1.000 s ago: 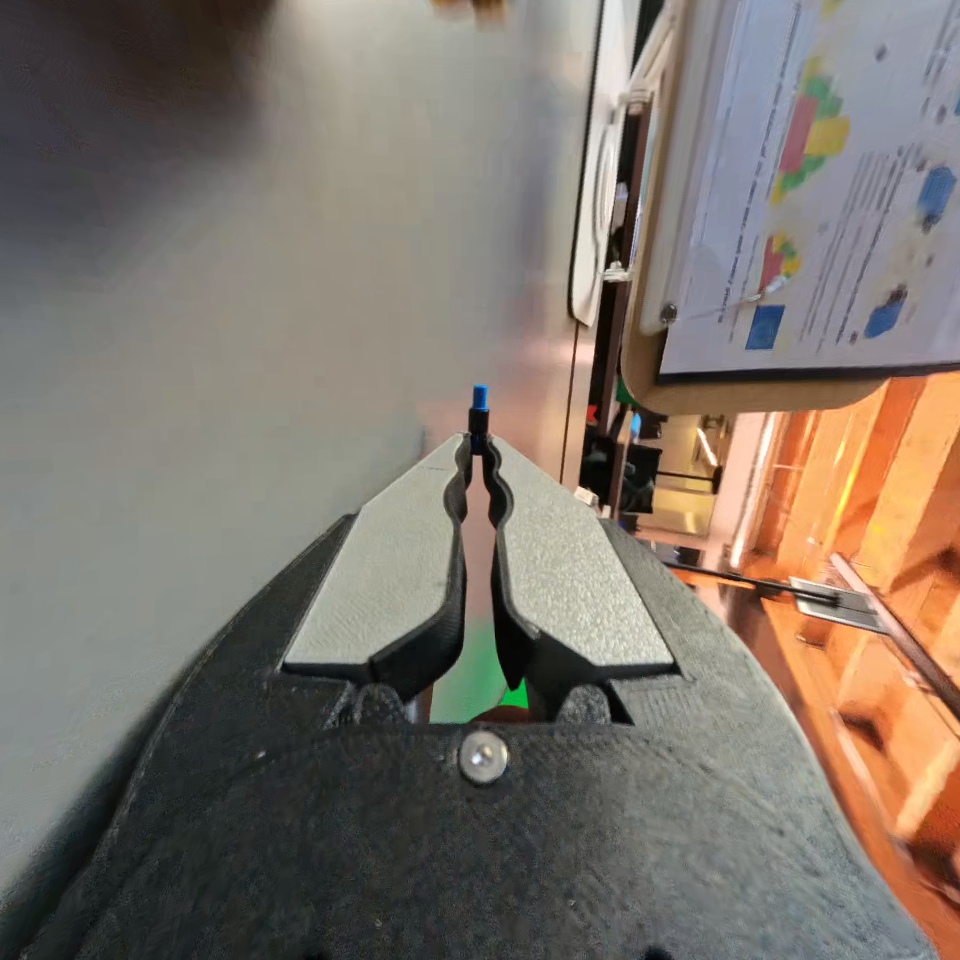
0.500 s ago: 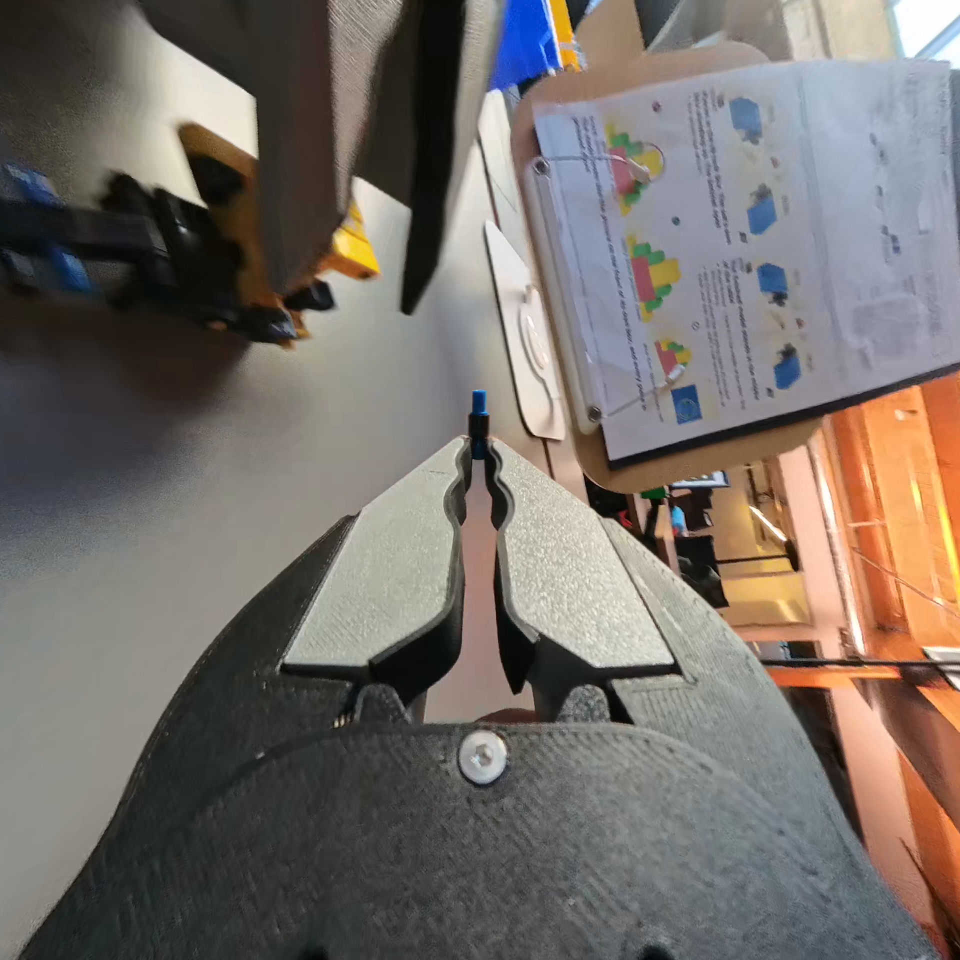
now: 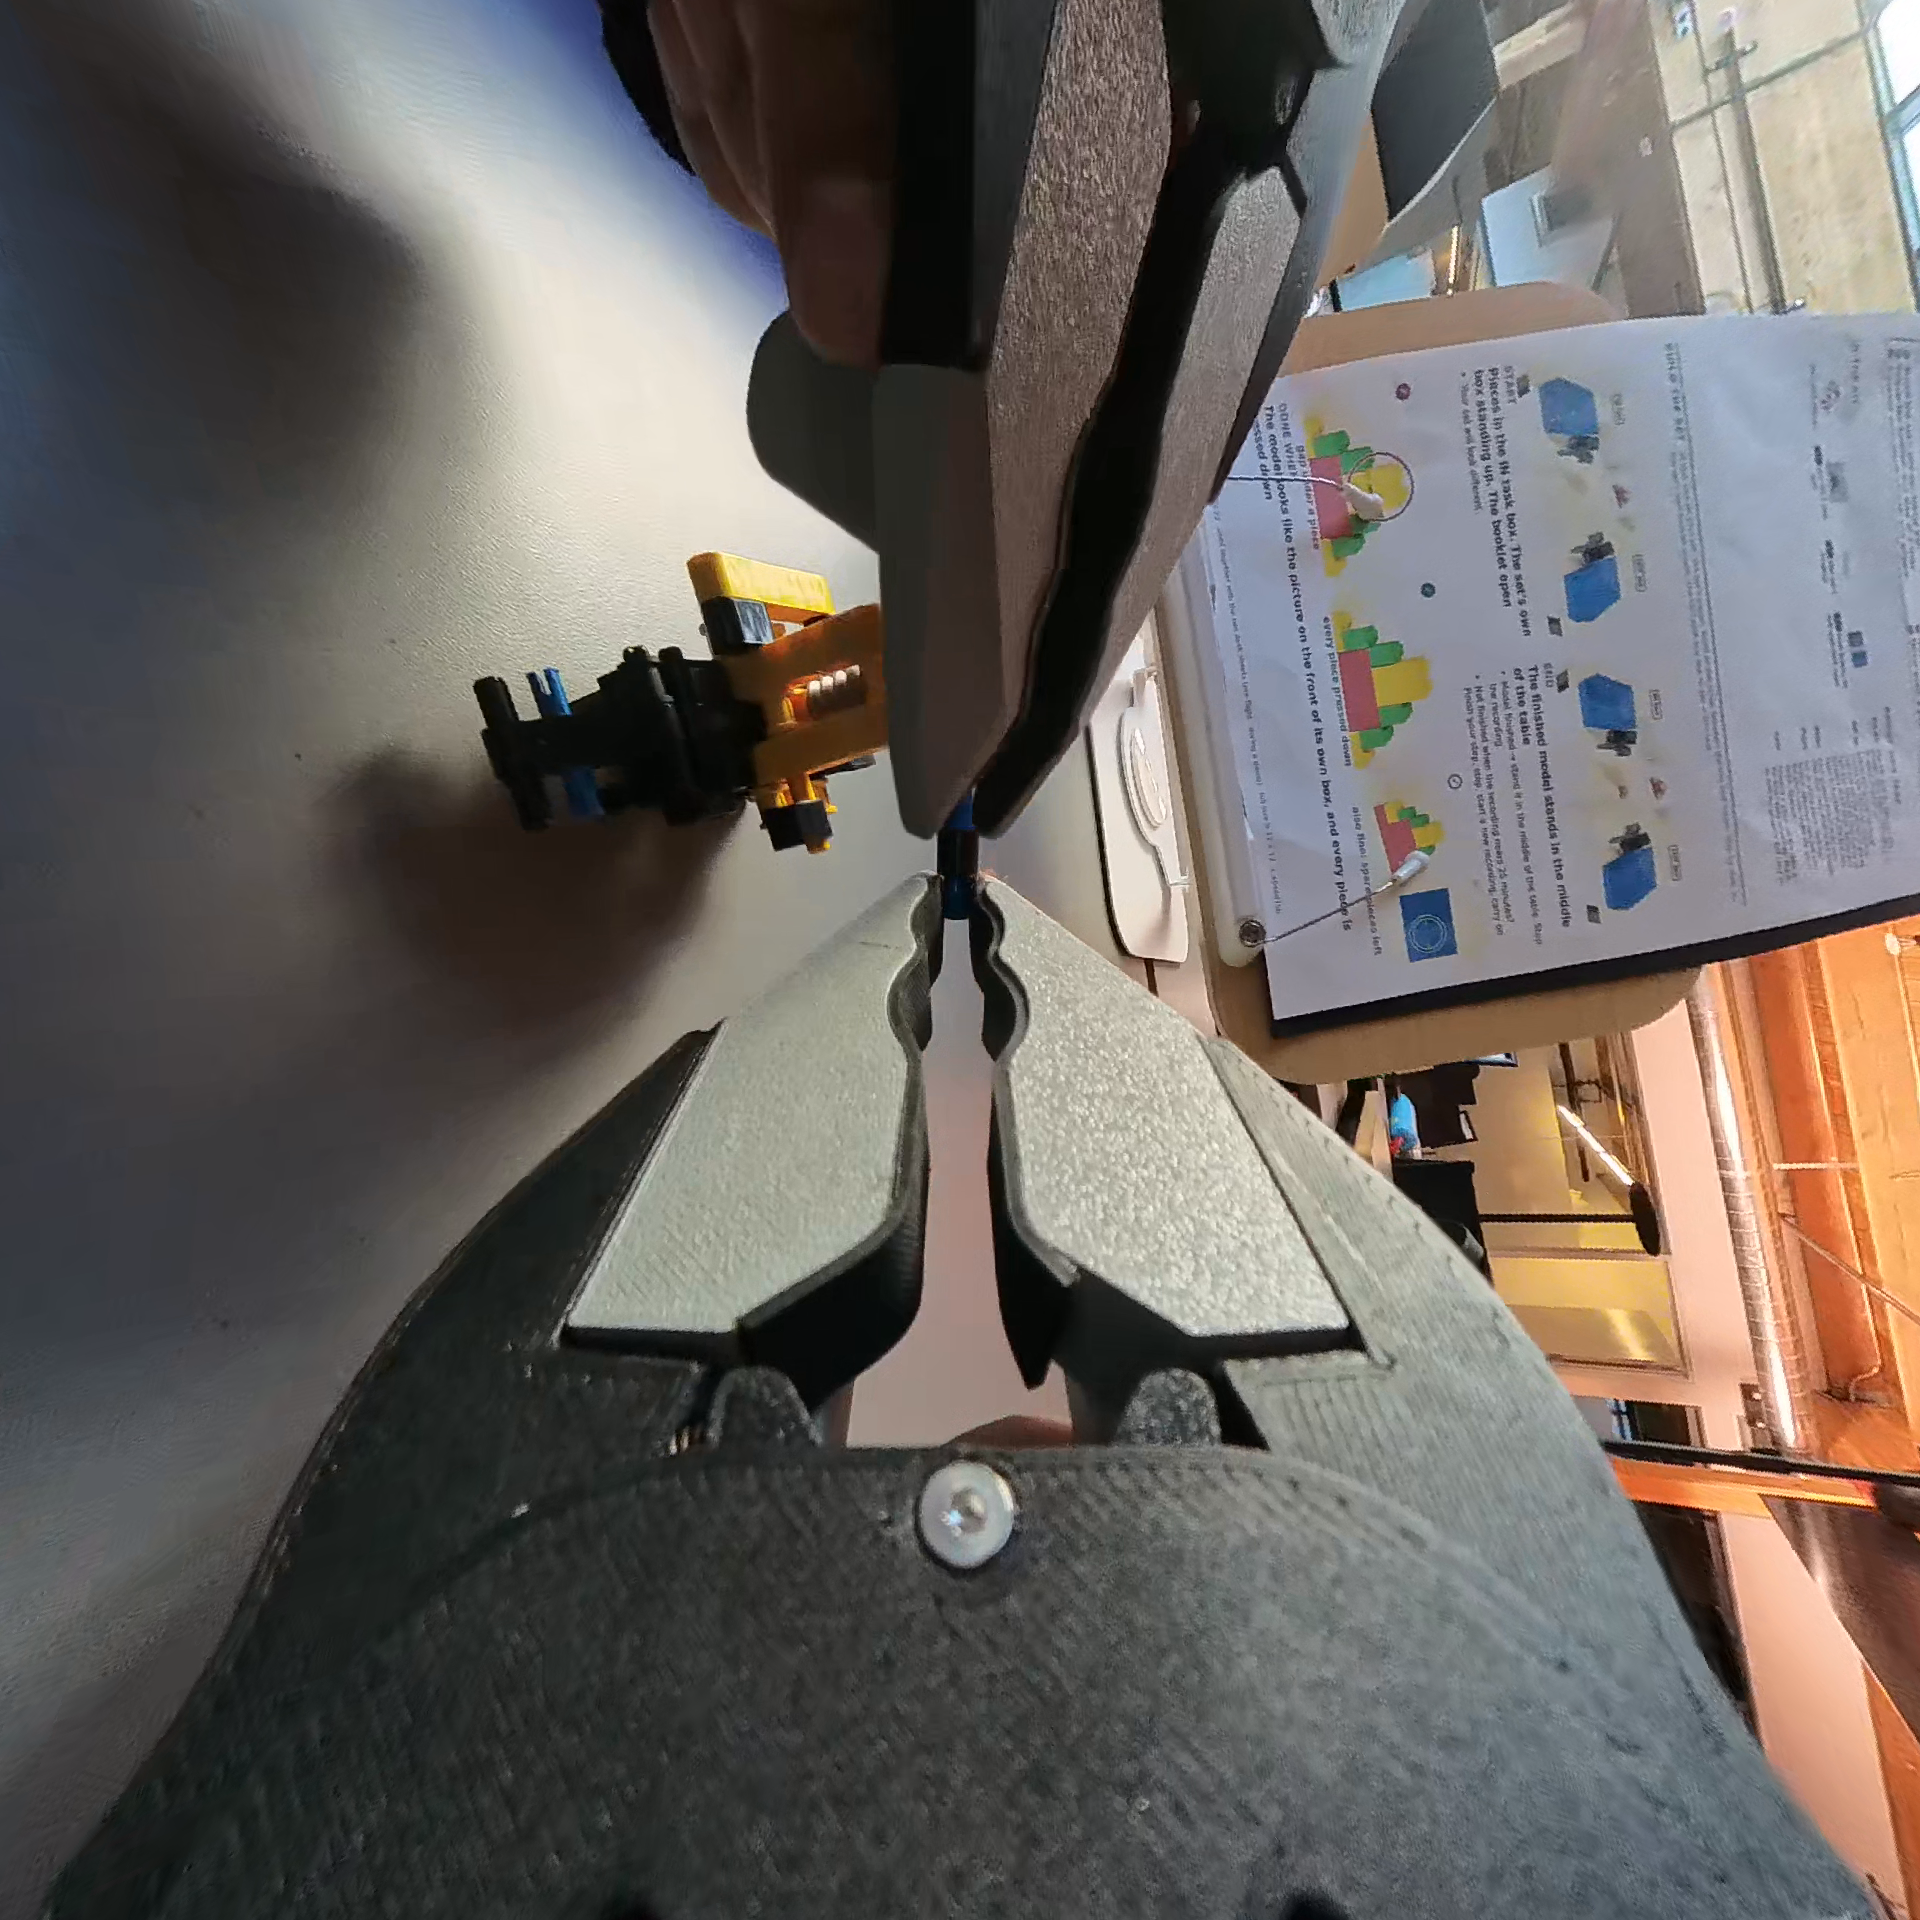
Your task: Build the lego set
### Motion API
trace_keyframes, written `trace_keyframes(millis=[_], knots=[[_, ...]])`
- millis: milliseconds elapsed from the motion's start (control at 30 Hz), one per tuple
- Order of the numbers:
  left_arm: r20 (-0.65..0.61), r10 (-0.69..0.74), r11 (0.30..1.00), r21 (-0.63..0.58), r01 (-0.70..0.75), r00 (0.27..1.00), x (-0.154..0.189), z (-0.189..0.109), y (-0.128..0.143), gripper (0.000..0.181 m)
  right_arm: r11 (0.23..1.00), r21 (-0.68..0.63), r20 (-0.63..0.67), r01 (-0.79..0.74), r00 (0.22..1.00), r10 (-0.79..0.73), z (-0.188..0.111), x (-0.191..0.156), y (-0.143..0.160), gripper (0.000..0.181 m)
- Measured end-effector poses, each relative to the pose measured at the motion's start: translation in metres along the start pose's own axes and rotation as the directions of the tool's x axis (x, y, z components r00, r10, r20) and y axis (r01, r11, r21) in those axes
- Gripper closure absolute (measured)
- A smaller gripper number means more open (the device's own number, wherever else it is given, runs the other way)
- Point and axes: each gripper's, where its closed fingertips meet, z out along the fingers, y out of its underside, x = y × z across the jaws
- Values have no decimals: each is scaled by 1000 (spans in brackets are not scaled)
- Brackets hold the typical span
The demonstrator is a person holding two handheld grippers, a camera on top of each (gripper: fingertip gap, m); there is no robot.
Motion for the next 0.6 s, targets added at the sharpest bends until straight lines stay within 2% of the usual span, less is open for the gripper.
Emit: trace_keyframes(millis=[33, 67, 267, 400, 500, 600], knots=[[-6, 2, 1000, -5, -2, 1000, 1, 1, 1, 172, 1000, 4, 5, -1, 1000, 1, 0, -1, -1, 180], [-11, 11, 1000, -12, -11, 1000, 3, 2, 2, 177, 1000, 1, 6, 1, 1000, -1, 1, -2, -1, 180], [13, 57, 998, -23, -57, 998, 2, 5, 6, 178, 1000, -1, 26, -17, 1000, 17, 1, -4, 1, 179], [-33, 5, 999, 32, -4, 999, 4, 4, 3, 178, 993, 33, 89, -114, 990, 111, 0, -6, 0, 179], [-56, 27, 994, 107, -21, 998, 6, 1, -5, 178, 972, 72, 136, -223, 968, 212, -4, -2, -4, 179], [-48, 4, 990, 143, 3, 999, 5, -1, -11, 178, 964, 72, 134, -255, 960, 244, -6, 3, -5, 179]])
